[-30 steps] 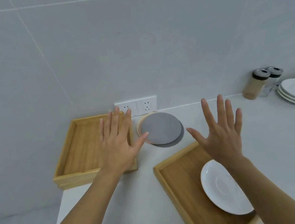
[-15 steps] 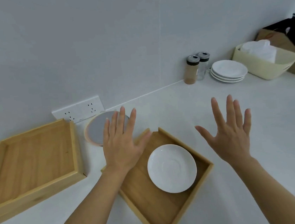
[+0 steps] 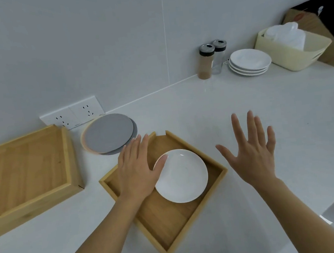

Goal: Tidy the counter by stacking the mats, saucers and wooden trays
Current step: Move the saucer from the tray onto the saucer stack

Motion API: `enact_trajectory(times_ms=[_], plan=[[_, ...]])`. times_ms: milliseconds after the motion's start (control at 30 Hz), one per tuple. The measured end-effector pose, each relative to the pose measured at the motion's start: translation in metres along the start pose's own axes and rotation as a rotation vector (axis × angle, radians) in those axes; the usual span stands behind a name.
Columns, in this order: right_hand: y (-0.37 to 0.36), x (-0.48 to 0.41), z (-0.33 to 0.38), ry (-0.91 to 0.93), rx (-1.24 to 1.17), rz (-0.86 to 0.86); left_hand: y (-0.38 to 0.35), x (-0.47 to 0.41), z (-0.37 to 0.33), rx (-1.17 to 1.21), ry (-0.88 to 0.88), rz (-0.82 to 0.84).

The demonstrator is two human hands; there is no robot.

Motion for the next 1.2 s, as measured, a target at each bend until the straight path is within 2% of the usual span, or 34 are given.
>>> enact_trajectory(times_ms=[300,467,733,900,1033,1200], plan=[[-0.023,0.029,0.018,0.026,-0.048,0.070,-0.017,0.018,0.015,-0.040,0.173,0.147],[-0.028,0.035,0.020,0.007,-0.054,0.105,-0.024,0.023,0.020,0.145,0.301,0.291],[-0.018,0.036,0.026,-0.046,-0.084,0.079,-0.038,0.026,0.012,0.440,0.356,0.498],[-0.007,0.042,0.028,-0.097,-0.182,0.041,-0.036,0.032,0.009,0.533,0.421,0.471],[-0.004,0.043,0.034,-0.312,-0.461,0.235,-0.027,0.033,0.012,0.592,0.474,0.425],[-0.002,0.041,0.046,-0.498,-0.773,0.351,-0.008,0.024,0.016,0.669,0.537,0.322]])
Point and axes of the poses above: each hand's wrist, its own x-axis away from the middle knuckle, its own y-axis out of the back of the hand, z = x × y, the point moved 6 cm from there along -x, towards the middle knuckle, and after that the axes turned 6 degrees about -z, right-handed, at the moved point
